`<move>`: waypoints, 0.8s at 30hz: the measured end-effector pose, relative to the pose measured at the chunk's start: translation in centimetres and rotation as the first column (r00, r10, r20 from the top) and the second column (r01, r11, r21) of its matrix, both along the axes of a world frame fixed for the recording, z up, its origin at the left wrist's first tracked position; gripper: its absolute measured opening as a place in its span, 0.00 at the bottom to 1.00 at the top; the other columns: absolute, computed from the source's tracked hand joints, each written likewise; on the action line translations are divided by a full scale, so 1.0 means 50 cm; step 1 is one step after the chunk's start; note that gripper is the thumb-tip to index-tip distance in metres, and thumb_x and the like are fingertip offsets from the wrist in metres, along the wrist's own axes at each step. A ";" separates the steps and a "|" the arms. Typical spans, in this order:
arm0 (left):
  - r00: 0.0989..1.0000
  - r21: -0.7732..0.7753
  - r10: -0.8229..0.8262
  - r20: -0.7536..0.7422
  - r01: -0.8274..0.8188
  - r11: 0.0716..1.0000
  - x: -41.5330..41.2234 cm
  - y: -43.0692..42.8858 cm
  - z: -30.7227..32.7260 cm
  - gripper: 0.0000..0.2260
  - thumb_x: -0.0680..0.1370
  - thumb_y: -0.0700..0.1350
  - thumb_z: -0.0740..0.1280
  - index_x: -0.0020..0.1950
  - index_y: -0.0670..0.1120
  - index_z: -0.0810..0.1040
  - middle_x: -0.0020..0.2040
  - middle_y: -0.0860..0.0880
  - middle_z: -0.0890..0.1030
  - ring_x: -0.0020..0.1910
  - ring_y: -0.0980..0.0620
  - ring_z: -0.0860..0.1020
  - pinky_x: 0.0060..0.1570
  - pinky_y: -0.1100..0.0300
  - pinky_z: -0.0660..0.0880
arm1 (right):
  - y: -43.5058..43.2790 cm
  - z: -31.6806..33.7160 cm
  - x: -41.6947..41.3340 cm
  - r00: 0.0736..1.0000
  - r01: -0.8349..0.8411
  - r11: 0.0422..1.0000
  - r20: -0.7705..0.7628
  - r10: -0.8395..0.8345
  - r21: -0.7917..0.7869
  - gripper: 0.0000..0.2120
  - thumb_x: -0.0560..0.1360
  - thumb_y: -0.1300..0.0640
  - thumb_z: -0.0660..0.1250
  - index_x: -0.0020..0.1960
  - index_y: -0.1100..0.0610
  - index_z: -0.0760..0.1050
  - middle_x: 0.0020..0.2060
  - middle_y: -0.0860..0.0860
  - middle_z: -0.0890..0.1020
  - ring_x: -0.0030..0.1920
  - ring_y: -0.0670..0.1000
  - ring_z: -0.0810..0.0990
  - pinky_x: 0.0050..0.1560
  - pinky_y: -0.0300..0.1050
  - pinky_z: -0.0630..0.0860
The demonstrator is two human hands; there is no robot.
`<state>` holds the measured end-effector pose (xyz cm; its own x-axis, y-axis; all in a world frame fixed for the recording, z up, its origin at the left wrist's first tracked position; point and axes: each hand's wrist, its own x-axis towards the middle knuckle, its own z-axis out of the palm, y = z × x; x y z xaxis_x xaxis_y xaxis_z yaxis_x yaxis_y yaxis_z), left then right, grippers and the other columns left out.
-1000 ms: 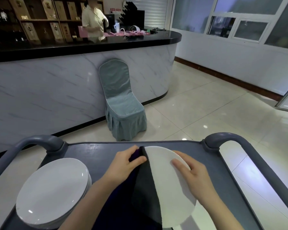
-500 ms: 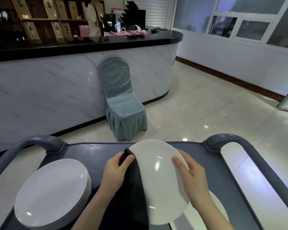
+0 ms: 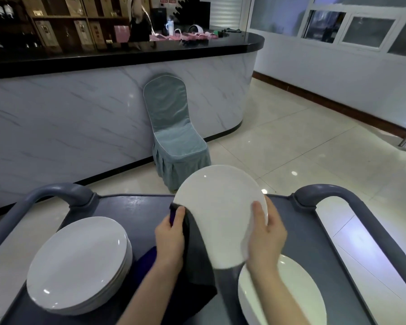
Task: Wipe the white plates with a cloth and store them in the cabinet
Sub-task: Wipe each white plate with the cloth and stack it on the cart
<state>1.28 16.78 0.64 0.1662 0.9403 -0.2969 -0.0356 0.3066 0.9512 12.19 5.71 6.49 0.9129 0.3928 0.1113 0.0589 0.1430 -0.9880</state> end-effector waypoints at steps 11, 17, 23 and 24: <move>0.972 0.382 -0.188 -0.140 0.229 0.896 -0.047 0.028 0.047 0.10 0.79 0.45 0.68 0.41 0.39 0.79 0.35 0.50 0.79 0.34 0.57 0.72 0.35 0.66 0.71 | -0.021 0.029 0.097 0.789 -0.396 0.825 0.311 0.530 -0.404 0.23 0.78 0.56 0.69 0.61 0.29 0.70 0.52 0.32 0.80 0.49 0.37 0.80 0.50 0.30 0.73; 0.743 0.469 -0.466 -0.480 0.666 0.580 -0.029 0.043 0.084 0.15 0.76 0.47 0.71 0.32 0.50 0.71 0.28 0.58 0.71 0.30 0.61 0.66 0.32 0.67 0.64 | -0.022 0.031 0.075 0.569 -0.513 0.616 0.301 0.765 -0.598 0.16 0.81 0.53 0.65 0.63 0.36 0.76 0.58 0.31 0.80 0.61 0.31 0.75 0.61 0.26 0.68; 0.899 0.244 -0.366 -0.242 0.422 0.873 -0.061 0.011 0.010 0.11 0.79 0.49 0.67 0.41 0.44 0.79 0.34 0.53 0.81 0.32 0.61 0.75 0.33 0.69 0.72 | -0.051 0.012 0.074 0.814 -0.401 0.819 0.250 0.524 -0.411 0.15 0.80 0.58 0.65 0.59 0.40 0.81 0.54 0.31 0.82 0.58 0.32 0.77 0.57 0.25 0.70; 0.921 0.182 -0.332 -0.201 0.369 0.912 -0.064 -0.001 -0.005 0.12 0.80 0.50 0.66 0.42 0.43 0.80 0.35 0.51 0.82 0.32 0.61 0.76 0.33 0.69 0.72 | -0.056 0.006 0.070 0.849 -0.360 0.848 0.241 0.471 -0.389 0.15 0.80 0.59 0.65 0.59 0.42 0.81 0.54 0.31 0.82 0.58 0.32 0.77 0.57 0.25 0.69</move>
